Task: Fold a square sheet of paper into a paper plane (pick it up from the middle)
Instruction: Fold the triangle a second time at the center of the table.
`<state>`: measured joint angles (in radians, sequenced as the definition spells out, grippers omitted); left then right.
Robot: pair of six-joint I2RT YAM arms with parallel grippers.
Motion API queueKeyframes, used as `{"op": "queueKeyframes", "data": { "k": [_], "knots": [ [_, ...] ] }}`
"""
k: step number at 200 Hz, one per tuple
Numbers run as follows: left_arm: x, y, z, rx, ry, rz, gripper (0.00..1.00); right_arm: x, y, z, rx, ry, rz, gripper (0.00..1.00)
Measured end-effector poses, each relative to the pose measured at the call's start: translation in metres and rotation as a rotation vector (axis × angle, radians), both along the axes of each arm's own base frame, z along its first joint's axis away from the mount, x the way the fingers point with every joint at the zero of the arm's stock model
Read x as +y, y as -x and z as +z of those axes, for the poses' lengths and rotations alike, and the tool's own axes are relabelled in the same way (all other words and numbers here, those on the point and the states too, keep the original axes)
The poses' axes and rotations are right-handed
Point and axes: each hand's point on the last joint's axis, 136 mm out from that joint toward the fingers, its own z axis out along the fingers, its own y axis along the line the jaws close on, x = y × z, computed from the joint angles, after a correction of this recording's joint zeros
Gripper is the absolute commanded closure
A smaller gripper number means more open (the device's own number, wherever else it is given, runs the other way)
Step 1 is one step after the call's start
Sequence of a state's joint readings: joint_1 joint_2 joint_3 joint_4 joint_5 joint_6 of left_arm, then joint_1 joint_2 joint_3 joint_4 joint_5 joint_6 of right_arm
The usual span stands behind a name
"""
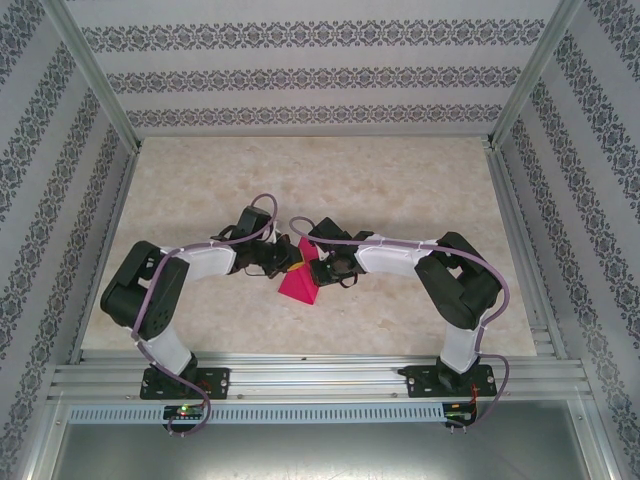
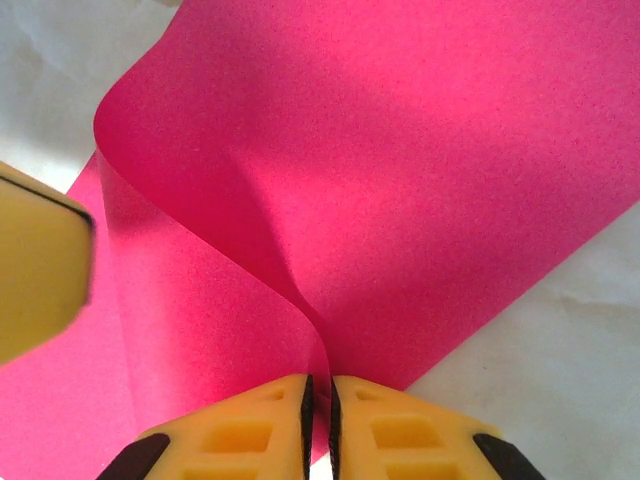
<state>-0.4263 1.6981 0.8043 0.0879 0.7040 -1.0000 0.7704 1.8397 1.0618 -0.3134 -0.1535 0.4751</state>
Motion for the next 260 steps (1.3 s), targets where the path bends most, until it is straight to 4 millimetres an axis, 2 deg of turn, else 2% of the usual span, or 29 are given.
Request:
{"op": "queueKeyframes", "data": {
  "k": [29, 135, 163, 181, 201, 227, 240, 260],
  "knots": [
    [-0.005, 0.005, -0.010, 0.022, -0.010, -0.017, 0.97, 0.000, 0.000, 0.000, 0.000, 0.000, 0.000, 0.85],
    [-0.002, 0.010, -0.037, 0.072, -0.046, -0.026, 0.97, 0.000, 0.000, 0.000, 0.000, 0.000, 0.000, 0.84],
    [-0.002, 0.010, -0.038, 0.056, -0.049, -0.037, 0.98, 0.001, 0.000, 0.001, 0.002, -0.005, -0.007, 0.80],
    [-0.002, 0.010, -0.039, 0.042, -0.047, -0.044, 0.98, 0.002, 0.000, 0.004, 0.005, -0.016, -0.018, 0.69],
    [-0.002, 0.010, -0.039, 0.033, -0.047, -0.049, 0.98, -0.001, -0.002, 0.016, -0.011, -0.029, -0.049, 0.55],
    [-0.002, 0.010, -0.038, 0.028, -0.045, -0.050, 0.98, -0.005, -0.006, 0.055, -0.075, -0.094, -0.095, 0.54],
    [-0.002, 0.010, -0.038, 0.027, -0.044, -0.051, 0.98, -0.004, -0.006, 0.072, -0.099, -0.141, -0.109, 0.60],
    [-0.002, 0.010, -0.038, 0.025, -0.043, -0.051, 0.98, 0.006, 0.002, 0.083, -0.085, -0.237, -0.119, 0.80]
  ]
}}
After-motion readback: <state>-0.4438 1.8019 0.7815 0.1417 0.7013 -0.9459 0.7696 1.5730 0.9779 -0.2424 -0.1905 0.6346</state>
